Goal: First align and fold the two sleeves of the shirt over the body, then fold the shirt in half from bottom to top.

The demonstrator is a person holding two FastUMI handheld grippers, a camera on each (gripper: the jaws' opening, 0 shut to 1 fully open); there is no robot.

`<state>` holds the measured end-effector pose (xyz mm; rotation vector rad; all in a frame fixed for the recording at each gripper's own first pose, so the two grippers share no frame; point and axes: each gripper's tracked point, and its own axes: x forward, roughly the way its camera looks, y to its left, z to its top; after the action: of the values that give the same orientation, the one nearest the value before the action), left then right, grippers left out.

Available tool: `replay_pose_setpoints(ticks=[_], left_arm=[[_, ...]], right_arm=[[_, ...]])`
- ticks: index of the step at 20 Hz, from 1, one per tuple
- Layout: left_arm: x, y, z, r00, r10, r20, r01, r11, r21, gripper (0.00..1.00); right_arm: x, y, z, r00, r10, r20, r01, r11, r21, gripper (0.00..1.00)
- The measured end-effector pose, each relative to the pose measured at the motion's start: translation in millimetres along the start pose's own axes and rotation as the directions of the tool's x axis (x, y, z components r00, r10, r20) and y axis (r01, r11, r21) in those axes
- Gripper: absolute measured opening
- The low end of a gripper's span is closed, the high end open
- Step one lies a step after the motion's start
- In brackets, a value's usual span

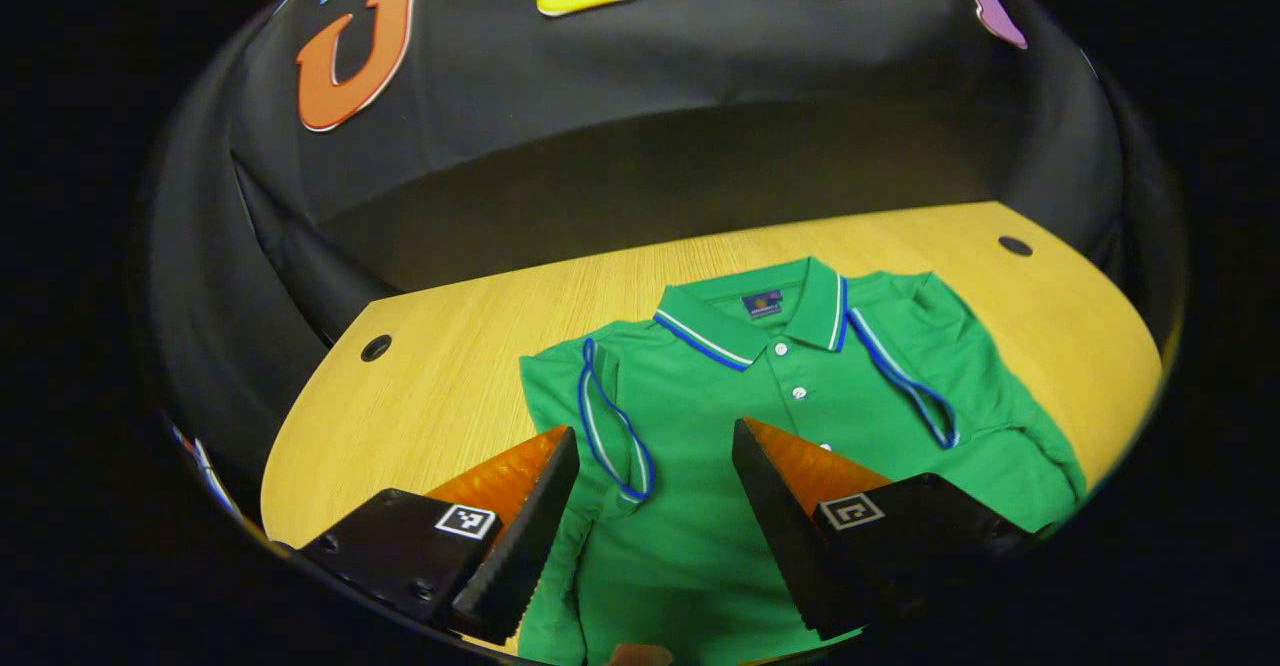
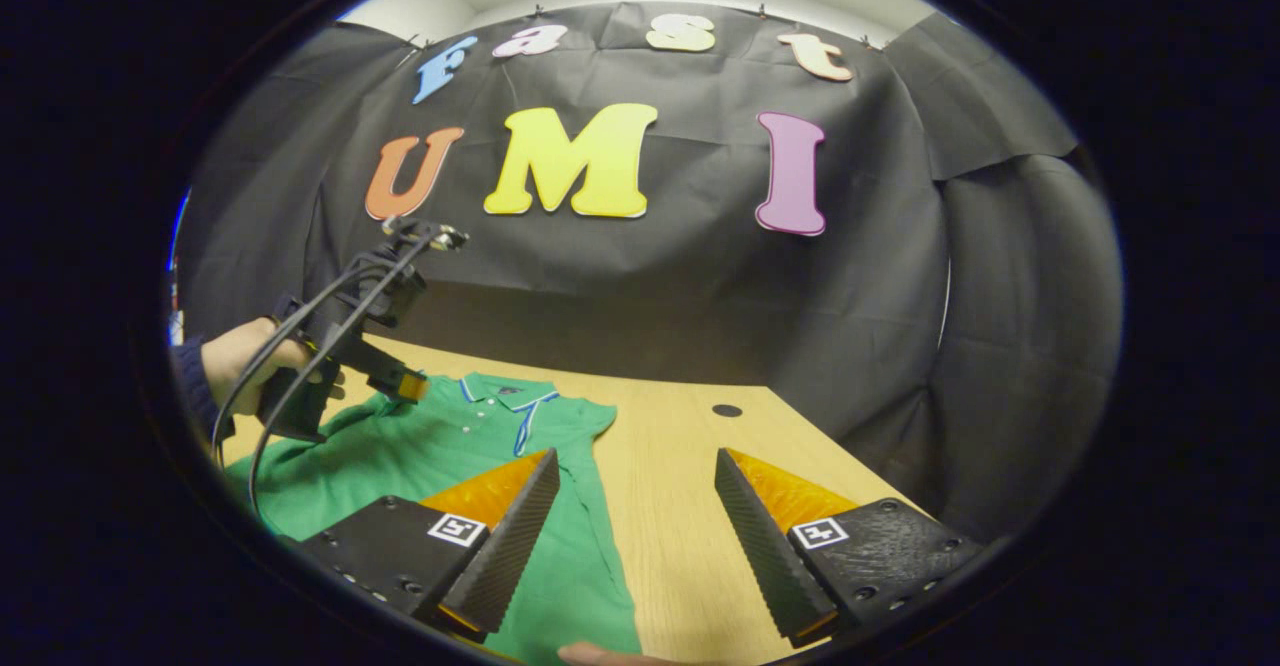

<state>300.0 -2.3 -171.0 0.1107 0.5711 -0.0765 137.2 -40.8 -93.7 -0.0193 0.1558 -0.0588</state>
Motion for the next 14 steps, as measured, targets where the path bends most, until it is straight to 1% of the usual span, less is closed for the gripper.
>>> replay_pose_setpoints(ticks=[3,5,6,8,10,12,14], left_arm=[[-41.3,4.1,16.8,0.997,-0.02,0.073,0.025,0.997,-0.069,1.0],[-69.6,11.6,24.3,0.992,-0.019,0.125,0.03,0.996,-0.085,1.0],[-85.2,14.7,24.9,0.99,-0.02,0.141,0.033,0.995,-0.09,1.0],[-116.1,19.7,29.5,0.982,-0.023,0.188,0.041,0.995,-0.091,1.0],[-143.6,26.7,27.3,0.976,-0.015,0.217,0.031,0.997,-0.072,1.0],[-166.9,27.1,16.2,0.972,-0.009,0.237,0.021,0.999,-0.048,1.0],[-192.8,27.1,4.4,0.966,-0.017,0.258,0.028,0.999,-0.039,1.0]], right_arm=[[-7.3,-1.0,8.7,1.0,0.0,0.002,0.0,1.0,0.017,0.95],[-16.7,1.9,21.7,1.0,0.003,0.022,-0.004,1.0,0.018,0.95],[-23.7,3.4,27.4,0.999,0.007,0.035,-0.008,1.0,0.017,0.93],[-36.5,5.9,42.7,0.997,0.015,0.071,-0.015,1.0,-0.001,0.95],[-49.8,-0.5,56.2,0.995,-0.007,0.099,0.01,1.0,-0.027,0.95],[-65.7,-0.2,71.4,0.992,-0.015,0.125,0.018,1.0,-0.023,0.95],[-84.8,2.6,82.2,0.99,-0.005,0.14,0.006,1.0,-0.005,0.96]])
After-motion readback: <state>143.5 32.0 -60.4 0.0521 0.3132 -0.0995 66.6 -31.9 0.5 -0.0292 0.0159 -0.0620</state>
